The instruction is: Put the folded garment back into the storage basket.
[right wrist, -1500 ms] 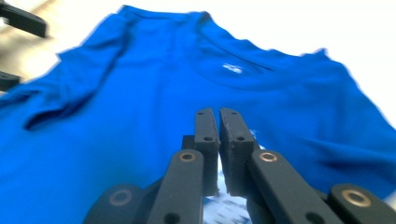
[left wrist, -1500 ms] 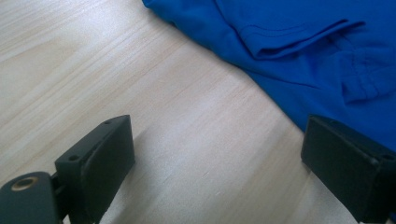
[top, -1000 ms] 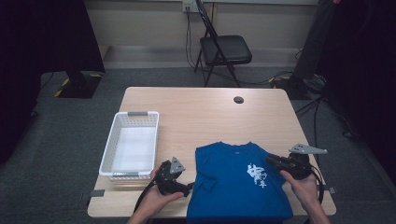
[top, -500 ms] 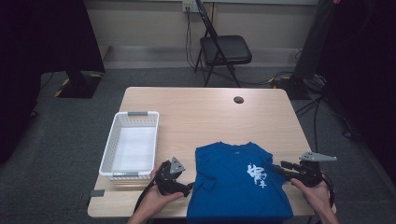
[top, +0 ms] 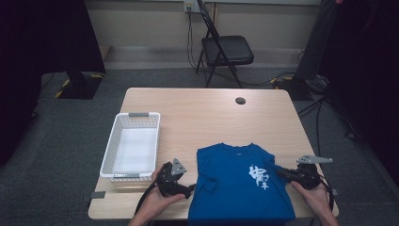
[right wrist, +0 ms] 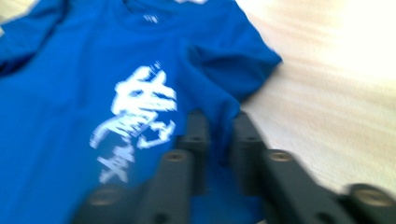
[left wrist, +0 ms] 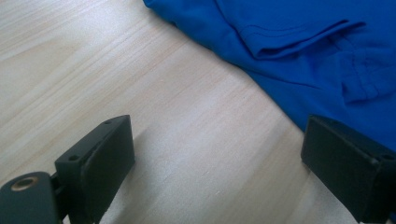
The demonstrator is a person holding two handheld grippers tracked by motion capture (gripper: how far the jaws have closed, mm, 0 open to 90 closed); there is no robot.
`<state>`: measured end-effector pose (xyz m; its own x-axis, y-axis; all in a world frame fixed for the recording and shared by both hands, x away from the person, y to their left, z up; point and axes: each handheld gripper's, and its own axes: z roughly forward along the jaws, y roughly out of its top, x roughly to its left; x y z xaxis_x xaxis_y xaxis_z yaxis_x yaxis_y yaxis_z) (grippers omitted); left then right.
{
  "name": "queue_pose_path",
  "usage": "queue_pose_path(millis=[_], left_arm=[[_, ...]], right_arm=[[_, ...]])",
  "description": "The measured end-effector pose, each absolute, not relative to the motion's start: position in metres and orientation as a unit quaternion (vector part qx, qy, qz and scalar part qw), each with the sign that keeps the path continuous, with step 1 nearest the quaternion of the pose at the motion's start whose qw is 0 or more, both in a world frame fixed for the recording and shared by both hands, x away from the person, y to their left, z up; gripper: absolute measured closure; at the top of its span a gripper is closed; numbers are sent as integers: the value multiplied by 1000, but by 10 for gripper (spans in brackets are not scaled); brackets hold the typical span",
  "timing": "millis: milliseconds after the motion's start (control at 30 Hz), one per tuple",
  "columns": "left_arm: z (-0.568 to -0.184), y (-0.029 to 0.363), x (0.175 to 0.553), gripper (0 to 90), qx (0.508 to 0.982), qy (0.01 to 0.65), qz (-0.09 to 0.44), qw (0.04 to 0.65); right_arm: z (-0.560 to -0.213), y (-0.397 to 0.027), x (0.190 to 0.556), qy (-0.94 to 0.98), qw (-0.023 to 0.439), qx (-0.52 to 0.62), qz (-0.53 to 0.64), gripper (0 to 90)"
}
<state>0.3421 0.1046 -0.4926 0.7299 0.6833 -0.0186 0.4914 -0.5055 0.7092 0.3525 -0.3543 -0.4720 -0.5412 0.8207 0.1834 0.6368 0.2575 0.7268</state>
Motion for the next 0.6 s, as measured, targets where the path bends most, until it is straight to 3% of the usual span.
queue_pose_path(millis=[300,600], left_arm=[[-493,105,342,90,858,342,134,360],[-493,105,342,90,858,342,134,360]], right_arm=[[-449,-303,333,795,166,421,403,867],[-464,-249,339,827,143,395,373,846]])
